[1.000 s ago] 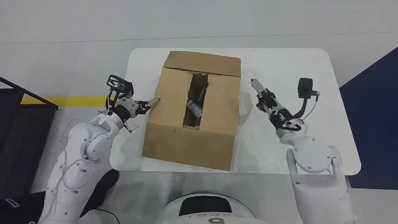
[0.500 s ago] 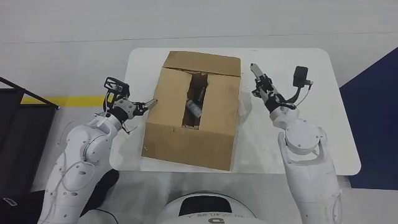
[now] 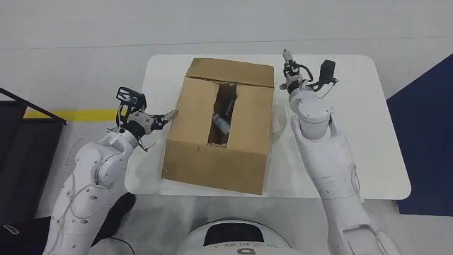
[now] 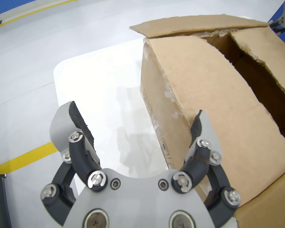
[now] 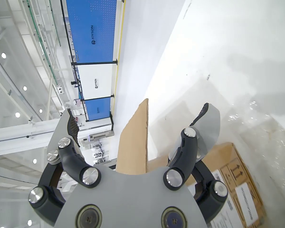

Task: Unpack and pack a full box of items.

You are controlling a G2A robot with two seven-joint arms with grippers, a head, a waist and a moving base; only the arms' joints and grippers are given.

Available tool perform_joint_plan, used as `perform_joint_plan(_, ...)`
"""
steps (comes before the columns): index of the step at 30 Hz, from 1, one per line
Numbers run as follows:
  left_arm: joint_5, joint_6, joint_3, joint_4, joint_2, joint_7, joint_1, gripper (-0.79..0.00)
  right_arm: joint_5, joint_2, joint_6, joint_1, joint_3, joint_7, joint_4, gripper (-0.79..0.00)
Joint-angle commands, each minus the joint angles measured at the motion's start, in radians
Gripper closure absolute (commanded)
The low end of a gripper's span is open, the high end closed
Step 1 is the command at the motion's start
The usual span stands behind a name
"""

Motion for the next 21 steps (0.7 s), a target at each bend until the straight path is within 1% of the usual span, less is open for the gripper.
perform_joint_plan(1,-0.014,-0.005,-0.006,-0.009,0.0,0.008,0.01,-0.785,0.018,-0.006,-0.033,0.013,-0.016,-0.013,0.02,-0.785)
perform_joint_plan(4,-0.015,-0.012,-0.012,-0.014,0.002,0.009,0.019,-0.785,0.046,-0.008,-0.066,0.025,-0.015,0.009,0.039,-0.785)
perform_joint_plan(8,-0.019,-0.026,-0.021,-0.008,0.004,0.011,0.027,-0.785,0.116,-0.004,-0.129,0.018,0.03,0.071,0.042,-0.785)
perform_joint_plan(9,-0.024,-0.027,-0.024,-0.006,0.004,0.014,0.028,-0.785,0.132,-0.003,-0.148,0.012,0.038,0.093,0.035,-0.785)
perform_joint_plan(12,-0.005,0.007,-0.035,0.0,0.003,0.044,0.032,-0.785,0.158,0.004,-0.198,-0.013,0.062,0.164,0.005,-0.785)
perform_joint_plan(15,-0.023,0.01,-0.04,0.007,0.003,0.066,0.032,-0.785,0.188,0.01,-0.233,-0.038,0.085,0.228,-0.035,-0.785)
perform_joint_plan(19,-0.023,0.012,-0.062,0.021,0.004,0.087,0.033,-0.785,0.205,0.02,-0.26,-0.071,0.115,0.312,-0.079,-0.785)
perform_joint_plan(21,-0.005,0.022,-0.068,0.048,0.005,0.103,0.028,-0.785,0.188,0.026,-0.267,-0.086,0.115,0.364,-0.107,-0.785)
